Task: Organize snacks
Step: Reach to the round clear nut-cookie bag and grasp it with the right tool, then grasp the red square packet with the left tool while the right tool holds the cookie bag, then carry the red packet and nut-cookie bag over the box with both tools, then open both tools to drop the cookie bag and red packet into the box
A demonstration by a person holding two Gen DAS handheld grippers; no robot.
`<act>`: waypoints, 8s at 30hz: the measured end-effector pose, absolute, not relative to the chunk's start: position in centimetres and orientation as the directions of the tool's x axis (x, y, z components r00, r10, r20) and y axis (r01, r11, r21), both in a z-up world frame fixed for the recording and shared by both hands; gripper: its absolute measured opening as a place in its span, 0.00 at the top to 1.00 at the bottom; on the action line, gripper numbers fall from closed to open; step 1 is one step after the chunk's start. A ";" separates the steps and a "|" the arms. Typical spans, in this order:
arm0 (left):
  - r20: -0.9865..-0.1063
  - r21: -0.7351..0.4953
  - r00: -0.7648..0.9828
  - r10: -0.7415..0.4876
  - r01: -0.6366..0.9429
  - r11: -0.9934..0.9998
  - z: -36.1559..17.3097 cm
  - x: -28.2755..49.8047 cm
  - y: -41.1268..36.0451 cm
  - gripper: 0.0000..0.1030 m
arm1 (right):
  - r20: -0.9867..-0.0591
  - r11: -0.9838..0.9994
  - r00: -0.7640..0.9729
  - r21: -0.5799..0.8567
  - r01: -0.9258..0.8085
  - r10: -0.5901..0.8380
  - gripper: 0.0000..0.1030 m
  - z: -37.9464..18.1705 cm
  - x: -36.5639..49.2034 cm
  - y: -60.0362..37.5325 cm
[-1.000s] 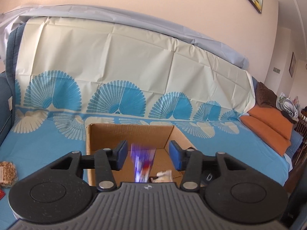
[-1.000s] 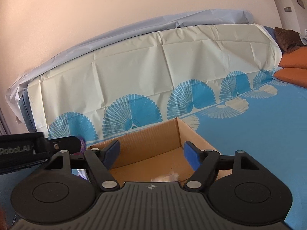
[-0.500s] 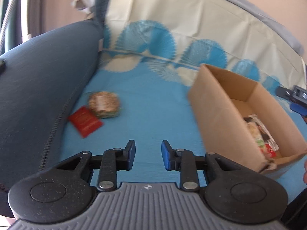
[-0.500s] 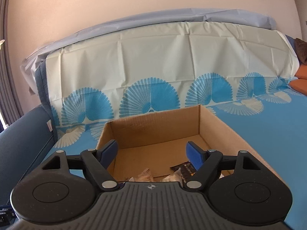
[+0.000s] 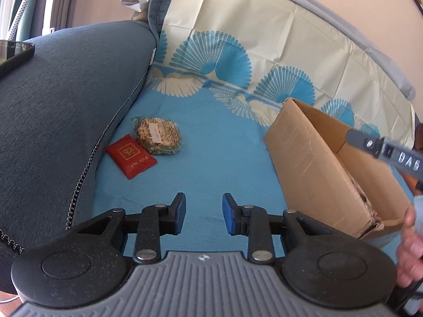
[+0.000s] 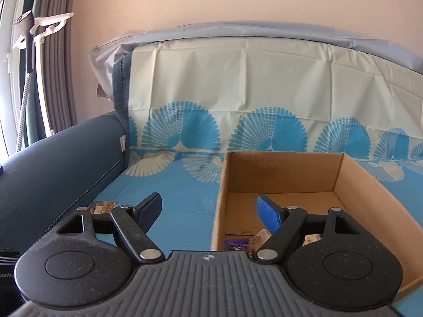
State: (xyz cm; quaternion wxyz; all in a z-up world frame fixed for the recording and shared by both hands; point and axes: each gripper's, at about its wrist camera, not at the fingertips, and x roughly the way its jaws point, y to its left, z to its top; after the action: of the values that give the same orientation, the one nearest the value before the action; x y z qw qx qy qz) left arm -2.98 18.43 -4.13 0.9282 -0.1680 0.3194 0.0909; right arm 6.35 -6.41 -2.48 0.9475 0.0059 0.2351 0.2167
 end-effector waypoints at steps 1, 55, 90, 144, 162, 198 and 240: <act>-0.621 -0.270 0.781 0.057 -0.282 0.921 -4.2 -3.0 18.7 0.68 | -0.446 0.900 0.788 0.110 -0.422 0.424 0.22 -2.6 6.2 -5.9; -0.669 -0.084 0.545 0.505 -0.731 0.677 -11.8 7.0 23.9 0.46 | -0.576 0.772 0.543 0.279 -0.572 0.611 0.16 -5.6 14.0 8.4; -0.794 -0.268 0.600 0.100 -0.492 0.829 -7.0 3.6 26.2 0.46 | -0.756 0.722 0.336 0.250 -0.645 0.562 0.21 -4.1 9.0 3.2; -0.841 -0.071 0.536 0.079 -0.253 0.965 -10.2 5.3 21.1 0.50 | -0.884 0.723 0.243 0.141 -0.676 0.399 0.17 -12.2 2.2 3.0; -0.811 -0.082 0.579 0.084 -0.255 0.964 -9.9 4.5 21.2 0.54 | -0.855 0.741 0.307 0.125 -0.660 0.418 0.21 -11.2 2.7 2.4; -0.556 -0.232 0.823 0.116 -0.288 0.929 -2.5 -4.2 18.9 0.54 | -0.474 0.756 0.615 0.191 -0.626 0.630 0.21 -0.1 3.3 -5.7; -0.364 -0.177 0.918 -0.158 0.098 0.979 8.2 10.1 -3.4 0.20 | -0.520 0.931 0.843 0.358 0.068 0.138 0.07 -2.8 12.9 -23.7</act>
State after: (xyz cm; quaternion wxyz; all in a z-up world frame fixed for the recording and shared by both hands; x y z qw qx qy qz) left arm 10.06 -3.42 8.23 0.9761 -0.0779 0.1918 -0.0657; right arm 12.94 -23.66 -2.85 0.9421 0.1844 0.2795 0.0187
